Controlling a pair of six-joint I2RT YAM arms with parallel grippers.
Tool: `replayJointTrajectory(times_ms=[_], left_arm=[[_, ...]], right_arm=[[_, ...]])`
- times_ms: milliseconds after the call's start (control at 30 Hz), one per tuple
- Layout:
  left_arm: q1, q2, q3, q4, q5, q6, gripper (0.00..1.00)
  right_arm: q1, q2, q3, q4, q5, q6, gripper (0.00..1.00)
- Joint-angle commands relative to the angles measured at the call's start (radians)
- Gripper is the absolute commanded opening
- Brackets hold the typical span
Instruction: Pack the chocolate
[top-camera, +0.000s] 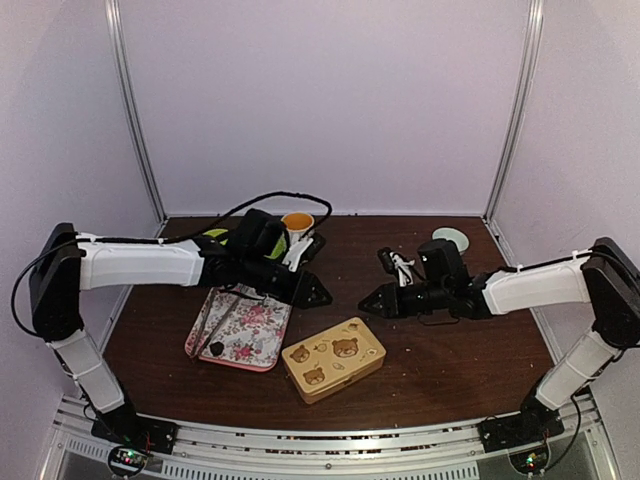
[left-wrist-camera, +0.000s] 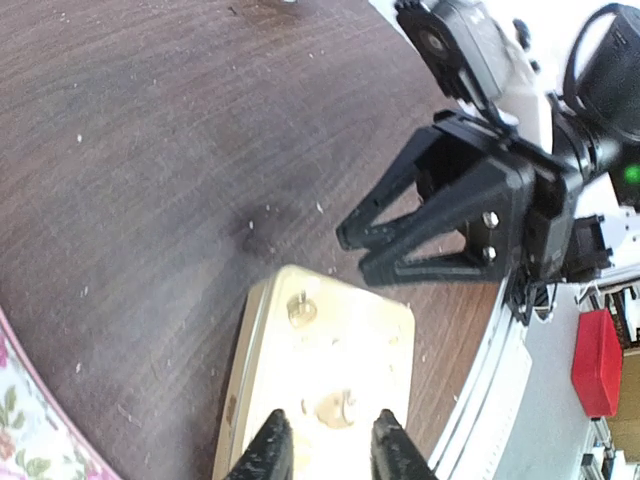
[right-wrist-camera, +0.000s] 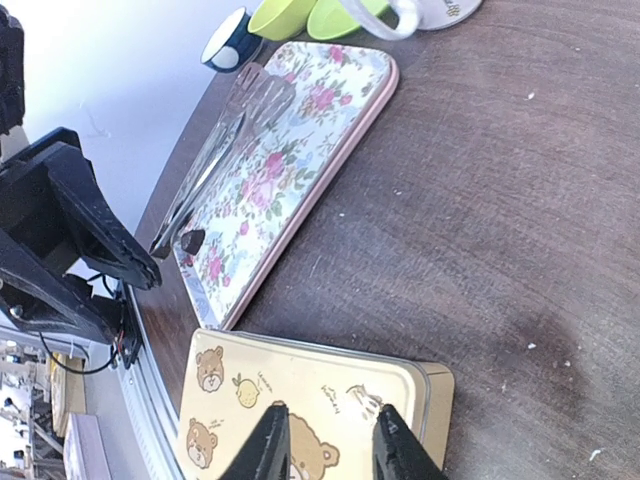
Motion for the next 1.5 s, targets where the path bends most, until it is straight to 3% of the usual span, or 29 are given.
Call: replayJointTrajectory(times_ms=[0, 200, 233, 300, 700, 1033, 1267, 1467], left_arm=[[-0.013, -0.083, -0.142, 0.058, -0.008, -0.056, 0.26], [-0.048, -0.192, -0.309, 0.139, -0.054, -0.110, 0.20], [-0.048, -0.208, -0.337, 0.161, -0.059, -0.122, 0.17], [-0.048, -0.228, -0.398, 0.198, -0.070, -0.148, 0.02], [-0.053, -0.272, -0.494, 0.321, -0.063, -0.215, 0.00], [-0.053, -0.378, -0.442, 0.218, -0.098, -0.179, 0.00], [-0.054, -0.277, -0.657, 0.535, -0.108, -0.310, 0.00], [-0.056, -0.166, -0.678, 0.574, -0.121, -0.324, 0.00]], right_arm=[[0.031, 0.032, 0.029, -0.010, -0.028, -0.017, 0.27], [0.036, 0.101, 0.012, 0.127, -0.066, 0.061, 0.20], [0.036, 0.112, 0.011, 0.145, -0.068, 0.072, 0.15], [0.036, 0.135, 0.011, 0.177, -0.068, 0.088, 0.01], [0.036, 0.126, 0.020, 0.247, -0.079, 0.127, 0.00], [0.029, 0.263, -0.006, 0.149, 0.058, 0.098, 0.00], [0.022, 0.222, -0.036, 0.247, 0.017, 0.140, 0.00], [0.025, 0.083, -0.021, 0.218, -0.019, 0.129, 0.00]])
